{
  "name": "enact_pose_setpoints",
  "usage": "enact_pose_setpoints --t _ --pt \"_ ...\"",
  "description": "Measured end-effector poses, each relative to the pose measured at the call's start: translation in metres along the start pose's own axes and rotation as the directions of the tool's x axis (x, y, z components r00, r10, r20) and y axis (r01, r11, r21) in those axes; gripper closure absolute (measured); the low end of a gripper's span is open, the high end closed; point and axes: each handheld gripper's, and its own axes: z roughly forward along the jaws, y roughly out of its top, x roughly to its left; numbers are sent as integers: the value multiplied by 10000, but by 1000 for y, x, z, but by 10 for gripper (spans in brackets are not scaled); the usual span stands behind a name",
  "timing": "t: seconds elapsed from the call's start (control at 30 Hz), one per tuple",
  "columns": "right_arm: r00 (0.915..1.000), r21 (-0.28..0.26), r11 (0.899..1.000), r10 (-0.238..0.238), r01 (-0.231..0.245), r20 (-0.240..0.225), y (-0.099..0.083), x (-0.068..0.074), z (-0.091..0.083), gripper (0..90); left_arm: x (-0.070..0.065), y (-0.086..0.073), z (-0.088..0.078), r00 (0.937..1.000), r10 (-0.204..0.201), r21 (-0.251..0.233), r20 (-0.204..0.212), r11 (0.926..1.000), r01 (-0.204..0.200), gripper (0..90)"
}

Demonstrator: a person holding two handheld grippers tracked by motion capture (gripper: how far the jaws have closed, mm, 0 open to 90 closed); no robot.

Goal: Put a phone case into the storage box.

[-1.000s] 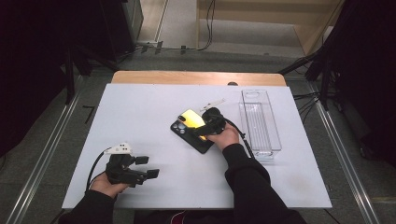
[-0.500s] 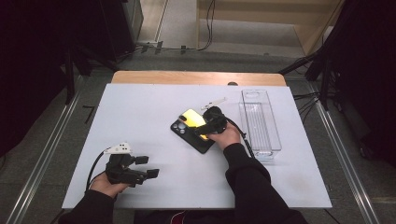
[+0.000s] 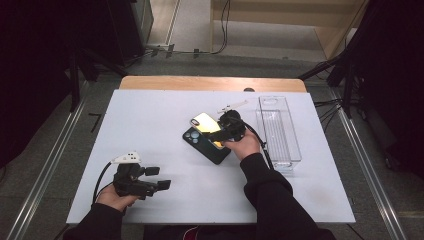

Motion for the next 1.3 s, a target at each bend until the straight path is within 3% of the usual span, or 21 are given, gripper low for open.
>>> enact_pose_setpoints --t 0.17,0.4,0.63,0.7,1.03,1.3 --pt "9996 -29 9999 148 -149 -244 2 6 -16 148 -2 3 -2 10000 -60 -141 65 9999 61 207" --pt "9971 -134 9993 352 -362 -682 -3 13 -38 148 -6 7 3 9998 -141 71 128 9999 141 207" --pt "9895 -311 9938 1027 -1064 -1018 -18 17 -53 147 -10 13 7 9995 -286 96 109 9995 285 207" --pt "9809 -403 9880 1430 -1494 -1320 -27 16 -57 148 -11 17 8 9988 -413 -7 261 9991 413 207" --pt "9768 -423 9854 1575 -1651 -1448 -48 25 -63 148 -15 33 14 9986 -449 -6 287 9990 449 206" --pt "9776 -987 9763 1820 -1925 -1058 -67 40 -61 148 -21 50 20 9985 -411 -28 369 9991 412 206"
